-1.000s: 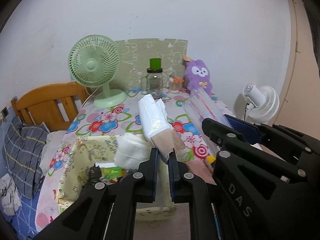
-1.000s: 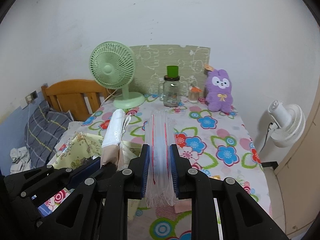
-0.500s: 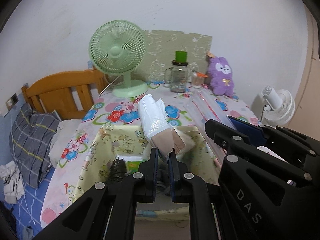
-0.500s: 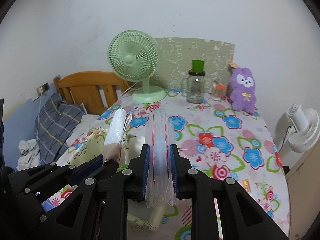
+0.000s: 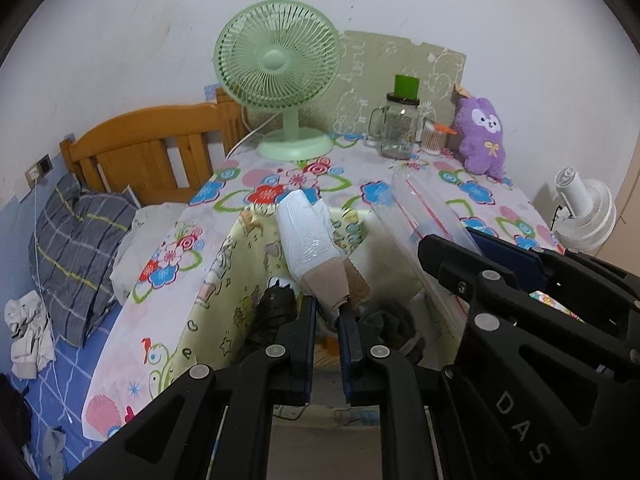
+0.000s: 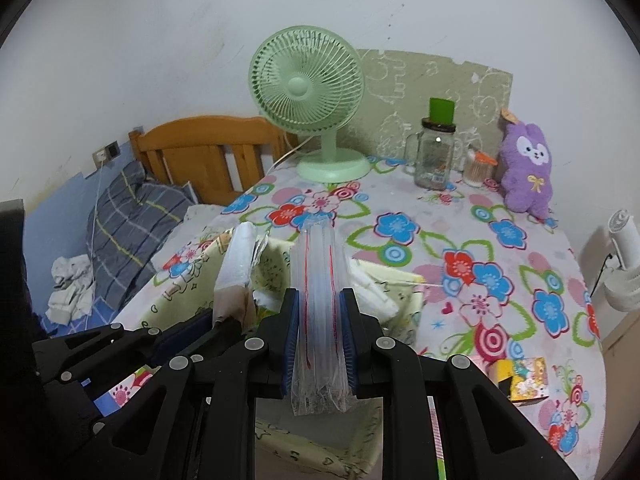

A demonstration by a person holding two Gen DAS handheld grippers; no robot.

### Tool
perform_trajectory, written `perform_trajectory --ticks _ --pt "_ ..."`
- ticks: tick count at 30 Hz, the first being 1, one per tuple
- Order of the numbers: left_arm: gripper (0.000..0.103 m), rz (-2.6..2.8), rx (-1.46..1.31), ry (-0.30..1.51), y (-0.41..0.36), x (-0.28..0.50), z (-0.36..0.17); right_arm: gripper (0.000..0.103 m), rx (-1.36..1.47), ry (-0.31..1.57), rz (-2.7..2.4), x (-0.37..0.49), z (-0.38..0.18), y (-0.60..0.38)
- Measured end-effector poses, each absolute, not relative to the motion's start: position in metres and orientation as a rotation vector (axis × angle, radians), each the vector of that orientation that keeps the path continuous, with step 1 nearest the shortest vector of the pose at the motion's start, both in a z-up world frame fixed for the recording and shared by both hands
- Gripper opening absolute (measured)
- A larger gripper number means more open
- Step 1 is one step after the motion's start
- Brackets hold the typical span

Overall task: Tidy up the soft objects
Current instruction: 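Open the left tool dropping the white roll while the right tool releases the clear bag into the box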

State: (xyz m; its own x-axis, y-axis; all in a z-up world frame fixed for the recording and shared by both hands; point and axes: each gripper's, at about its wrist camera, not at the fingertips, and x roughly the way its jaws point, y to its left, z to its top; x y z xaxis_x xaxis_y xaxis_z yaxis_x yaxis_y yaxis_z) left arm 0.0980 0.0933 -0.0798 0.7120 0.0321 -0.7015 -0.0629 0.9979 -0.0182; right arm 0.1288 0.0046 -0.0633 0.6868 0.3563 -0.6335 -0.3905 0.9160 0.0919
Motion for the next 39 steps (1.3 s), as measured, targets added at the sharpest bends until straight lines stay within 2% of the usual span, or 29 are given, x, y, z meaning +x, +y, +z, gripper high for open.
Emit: perform_trajectory --ticks 1,3,13,15,17,18,25,27,39 --pt "0.011 0.055 -0.045 0.783 0.095 0.098 -0.082 0.023 -0.053 0.702 0.422 0.13 -0.065 0.006" --pt "0.029 0.059 -0.051 0.793 0.099 0.099 -0.084 0.023 -0.055 0.711 0.432 0.131 -0.069 0.01" --pt "0.048 0.064 -0.068 0.829 0.11 0.1 -0.095 0.025 -0.045 0.775 0.489 0.138 -0.085 0.025" --pt "0.053 0.063 -0.065 0.827 0.11 0.099 -0.096 0.033 -0.04 0.794 0.496 0.139 -0.089 0.026" --pt "0.059 0.055 -0.065 0.824 0.11 0.098 -0.096 0.059 -0.033 0.815 0.492 0.141 -0.093 0.027" --pt "0.064 0.052 -0.067 0.824 0.11 0.098 -0.096 0.063 -0.026 0.823 0.486 0.142 -0.094 0.026" --pt "0.074 0.035 -0.063 0.826 0.103 0.098 -0.094 0.075 -0.016 0.819 0.449 0.139 -0.092 0.019" --pt "0.079 0.025 -0.067 0.83 0.101 0.098 -0.093 0.076 -0.008 0.827 0.439 0.139 -0.091 0.015" --pt "0.085 0.008 -0.043 0.785 0.083 0.09 -0.074 0.078 0.006 0.78 0.395 0.128 -0.073 -0.007"
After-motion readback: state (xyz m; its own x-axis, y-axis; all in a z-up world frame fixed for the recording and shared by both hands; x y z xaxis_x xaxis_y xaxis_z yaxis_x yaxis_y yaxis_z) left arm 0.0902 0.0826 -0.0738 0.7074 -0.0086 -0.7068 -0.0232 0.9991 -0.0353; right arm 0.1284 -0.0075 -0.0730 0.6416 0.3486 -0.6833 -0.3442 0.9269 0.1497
